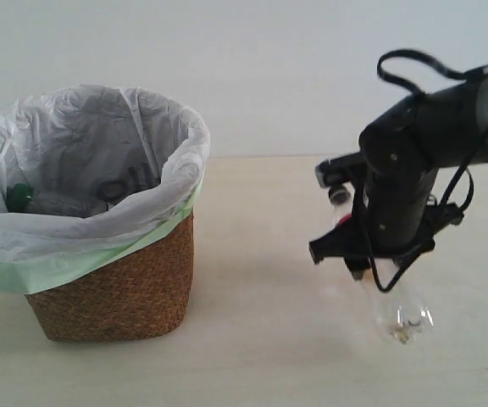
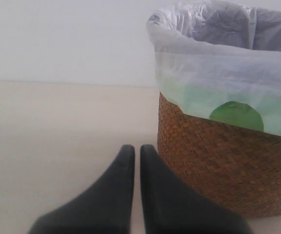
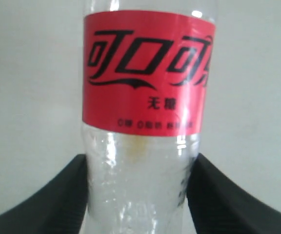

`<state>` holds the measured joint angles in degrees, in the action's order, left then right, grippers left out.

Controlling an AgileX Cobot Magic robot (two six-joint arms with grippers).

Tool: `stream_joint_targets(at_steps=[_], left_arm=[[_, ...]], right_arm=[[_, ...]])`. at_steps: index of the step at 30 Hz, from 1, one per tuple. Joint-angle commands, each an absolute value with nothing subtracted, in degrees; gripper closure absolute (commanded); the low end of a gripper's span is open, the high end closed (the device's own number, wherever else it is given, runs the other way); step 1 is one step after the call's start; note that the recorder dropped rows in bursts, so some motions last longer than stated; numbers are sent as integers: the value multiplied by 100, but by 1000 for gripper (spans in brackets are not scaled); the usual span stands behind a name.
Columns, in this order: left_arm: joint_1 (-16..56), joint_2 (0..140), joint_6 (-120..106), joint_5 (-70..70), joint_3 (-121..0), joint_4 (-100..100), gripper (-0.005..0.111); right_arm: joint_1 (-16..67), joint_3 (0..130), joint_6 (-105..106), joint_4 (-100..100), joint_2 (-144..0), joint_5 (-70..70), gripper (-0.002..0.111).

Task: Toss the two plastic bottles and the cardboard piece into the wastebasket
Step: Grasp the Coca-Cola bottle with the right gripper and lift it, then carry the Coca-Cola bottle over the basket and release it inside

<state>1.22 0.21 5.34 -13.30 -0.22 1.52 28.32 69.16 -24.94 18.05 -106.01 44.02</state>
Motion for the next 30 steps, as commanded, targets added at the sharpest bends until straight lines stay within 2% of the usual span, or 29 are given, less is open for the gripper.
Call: stream_joint_targets(at_steps=[1, 7, 12, 20, 23, 27, 29, 30], left_arm=[[115, 0, 493, -1336, 0, 107, 103], [115, 0, 493, -1336, 0, 107, 103], [115, 0, 493, -1336, 0, 107, 103], [115, 0, 493, -1336, 0, 107, 103], [115, 0, 493, -1336, 0, 107, 103], [115, 0, 493, -1336, 0, 107, 103], [115, 0, 493, -1336, 0, 107, 103], [115, 0, 493, -1336, 0, 107, 103]], right_arm=[[2785, 7550, -2561, 2033, -9759, 4770, 108], [2795, 8610, -2538, 2206, -9043, 5375, 108], [2795, 9333, -2601, 3067, -8957, 6518, 108], [2795, 9412, -2645, 3236, -9110, 6996, 108], [2795, 9403, -2277, 2011, -9349, 6996, 108], [2856, 9921, 0, -1356, -9559, 6143, 107], [2886, 10231, 1066, -3093, -9456, 5565, 97], [2935, 10339, 1366, -3740, -9434, 5269, 86]])
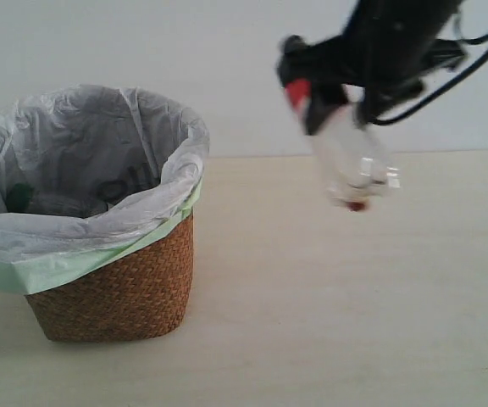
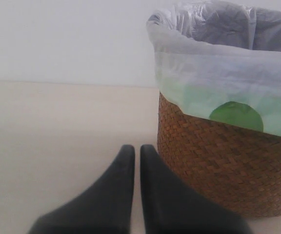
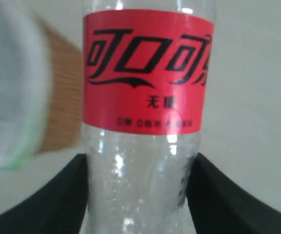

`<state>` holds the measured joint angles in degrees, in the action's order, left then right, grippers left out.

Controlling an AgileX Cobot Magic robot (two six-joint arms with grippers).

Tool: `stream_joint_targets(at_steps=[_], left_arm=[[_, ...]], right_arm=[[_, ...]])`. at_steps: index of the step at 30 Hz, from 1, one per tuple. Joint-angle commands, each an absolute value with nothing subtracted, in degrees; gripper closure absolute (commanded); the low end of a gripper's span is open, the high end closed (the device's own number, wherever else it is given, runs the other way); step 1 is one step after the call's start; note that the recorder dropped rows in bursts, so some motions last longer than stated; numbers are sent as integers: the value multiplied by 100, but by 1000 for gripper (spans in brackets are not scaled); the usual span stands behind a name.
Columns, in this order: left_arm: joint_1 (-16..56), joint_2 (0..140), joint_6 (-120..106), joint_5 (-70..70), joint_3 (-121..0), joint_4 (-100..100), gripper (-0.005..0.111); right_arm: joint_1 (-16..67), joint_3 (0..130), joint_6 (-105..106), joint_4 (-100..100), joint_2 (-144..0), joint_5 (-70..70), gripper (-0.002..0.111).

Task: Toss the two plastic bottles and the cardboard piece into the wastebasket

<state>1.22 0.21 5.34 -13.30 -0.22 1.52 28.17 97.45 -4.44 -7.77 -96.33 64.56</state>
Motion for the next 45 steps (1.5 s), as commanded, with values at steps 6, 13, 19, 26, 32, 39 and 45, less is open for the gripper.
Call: stream_joint_targets(at_steps=[6, 13, 19, 26, 32, 39, 45], left_arm=[[115, 0, 493, -1336, 0, 107, 103], [115, 0, 493, -1336, 0, 107, 103], [115, 0, 493, -1336, 0, 107, 103], [115, 0, 493, -1336, 0, 107, 103], [115, 0, 493, -1336, 0, 107, 103], [115, 0, 493, -1336, 0, 107, 103], [115, 0, 493, -1336, 0, 107, 103]], right_arm=[[3312, 10488, 591, -2804, -9540, 5076, 11], [3325, 10488, 232, -2480, -9652, 5399, 16], [3315, 10488, 190, -2094, -9652, 5918, 32], [3315, 10488, 33, -1506, -9652, 6735, 108], [3326, 8645, 42, -1175, -8790, 5219, 108], [3326, 5591, 42, -1028, -6482, 2301, 108], [3326, 4062, 45, -1028, -5055, 1156, 108]])
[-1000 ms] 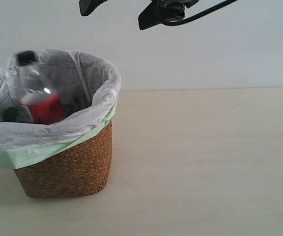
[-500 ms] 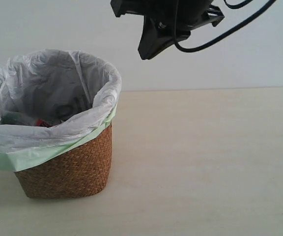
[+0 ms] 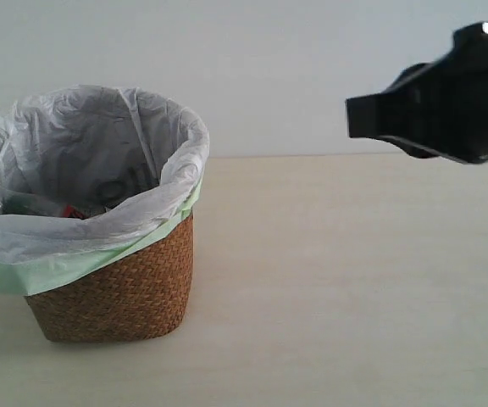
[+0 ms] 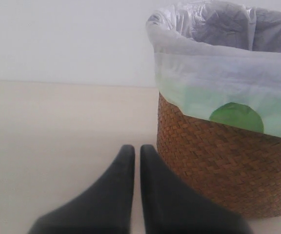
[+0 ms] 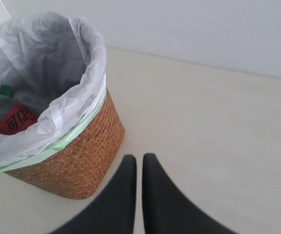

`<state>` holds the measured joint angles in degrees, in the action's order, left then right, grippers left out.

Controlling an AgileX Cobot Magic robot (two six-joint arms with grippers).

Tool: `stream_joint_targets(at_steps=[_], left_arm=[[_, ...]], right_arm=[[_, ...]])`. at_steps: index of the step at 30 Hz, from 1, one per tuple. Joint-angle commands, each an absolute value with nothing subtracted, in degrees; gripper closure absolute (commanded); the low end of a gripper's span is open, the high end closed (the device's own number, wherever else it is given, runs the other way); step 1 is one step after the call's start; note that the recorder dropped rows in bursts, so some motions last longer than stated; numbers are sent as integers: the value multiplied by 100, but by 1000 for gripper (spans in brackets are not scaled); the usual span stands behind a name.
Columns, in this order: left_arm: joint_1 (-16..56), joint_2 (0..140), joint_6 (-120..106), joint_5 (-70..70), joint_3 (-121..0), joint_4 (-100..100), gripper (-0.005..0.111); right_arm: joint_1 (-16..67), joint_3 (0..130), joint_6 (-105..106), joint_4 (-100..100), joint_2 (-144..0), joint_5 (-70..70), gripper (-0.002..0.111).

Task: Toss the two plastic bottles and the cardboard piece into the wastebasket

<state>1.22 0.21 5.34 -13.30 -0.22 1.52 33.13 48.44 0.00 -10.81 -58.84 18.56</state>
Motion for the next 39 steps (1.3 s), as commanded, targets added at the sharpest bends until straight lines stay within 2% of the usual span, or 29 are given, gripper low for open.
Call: stream_joint_targets(at_steps=[1, 12, 18, 34, 39], left_arm=[[115, 0, 493, -1336, 0, 107, 103], [115, 0, 493, -1336, 0, 107, 103], [115, 0, 493, -1336, 0, 107, 103], [115, 0, 493, -1336, 0, 107, 103], [115, 0, 493, -1336, 0, 107, 103]], right_arm=[[3326, 3833, 45, -1028, -4803, 1052, 108], [3315, 1998, 0, -1137, -2113, 1190, 108], [3315, 1532, -177, -1424, -1133, 1489, 108], [3315, 1532, -217, -1434, -710, 1633, 108], [2705, 1532, -224, -1434, -247, 1633, 108]])
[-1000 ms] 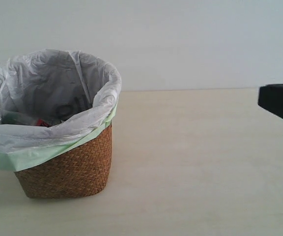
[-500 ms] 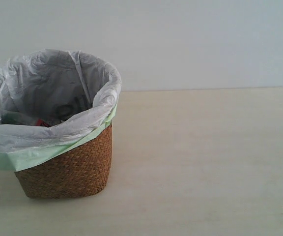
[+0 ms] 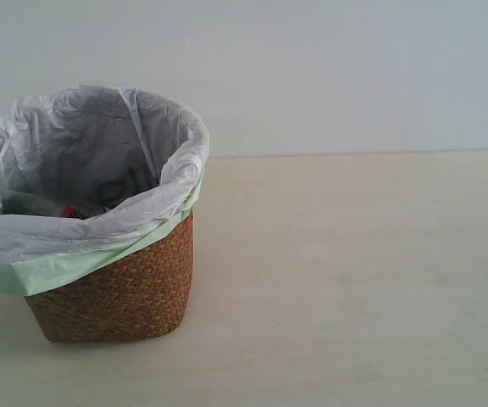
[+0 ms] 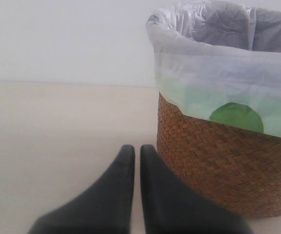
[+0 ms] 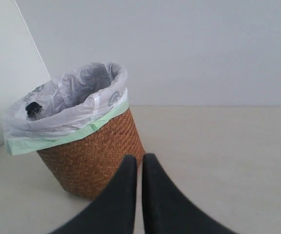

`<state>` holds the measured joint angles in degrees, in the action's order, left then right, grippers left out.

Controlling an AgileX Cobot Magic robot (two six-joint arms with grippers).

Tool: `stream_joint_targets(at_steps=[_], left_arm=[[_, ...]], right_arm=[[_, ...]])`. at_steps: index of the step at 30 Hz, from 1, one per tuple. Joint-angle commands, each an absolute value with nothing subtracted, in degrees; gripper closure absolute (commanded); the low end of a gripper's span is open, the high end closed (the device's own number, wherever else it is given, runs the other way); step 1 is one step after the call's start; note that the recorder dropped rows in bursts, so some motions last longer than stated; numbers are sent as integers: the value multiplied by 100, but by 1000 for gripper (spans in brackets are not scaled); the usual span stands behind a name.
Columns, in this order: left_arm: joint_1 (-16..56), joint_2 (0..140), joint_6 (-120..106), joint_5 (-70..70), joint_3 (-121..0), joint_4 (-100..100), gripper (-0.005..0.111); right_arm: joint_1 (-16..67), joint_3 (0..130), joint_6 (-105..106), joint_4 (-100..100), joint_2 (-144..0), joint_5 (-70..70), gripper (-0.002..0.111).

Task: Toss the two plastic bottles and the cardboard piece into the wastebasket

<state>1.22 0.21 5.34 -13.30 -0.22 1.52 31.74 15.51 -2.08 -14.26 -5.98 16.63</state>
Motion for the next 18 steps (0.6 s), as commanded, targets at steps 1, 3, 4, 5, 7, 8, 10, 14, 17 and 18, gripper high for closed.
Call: stream_joint_targets(at_steps=[1, 3, 4, 5, 7, 8, 10, 14, 17, 18], left_arm=[[115, 0, 493, -1336, 0, 107, 103], [115, 0, 493, -1336, 0, 107, 103], [115, 0, 493, -1336, 0, 107, 103], [115, 0, 493, -1336, 0, 107, 103], [115, 0, 493, -1336, 0, 107, 103], [115, 0, 493, -1336, 0, 107, 103], [115, 0, 493, -1336, 0, 107, 103], [115, 0, 493, -1336, 0, 107, 103], [115, 0, 493, -1336, 0, 107, 103], [115, 0, 493, -1336, 0, 107, 103]], right_arm=[[2515, 1532, -224, -1434, -126, 1633, 108], [2168, 1532, -224, -1434, 0, 1633, 108], [1962, 1532, -224, -1434, 0, 1633, 108], [1761, 1532, -250, -1446, 0, 1648, 108], [1365, 1532, -340, -1566, 0, 1780, 108], [1170, 1532, -350, -1738, 0, 1882, 108], [891, 1532, -204, -1988, 0, 2009, 108], [687, 1532, 689, -2025, 0, 2152, 108], [687, 1492, 1262, -2038, 0, 2142, 108], [687, 1442, 1367, -2015, 0, 2116, 108]])
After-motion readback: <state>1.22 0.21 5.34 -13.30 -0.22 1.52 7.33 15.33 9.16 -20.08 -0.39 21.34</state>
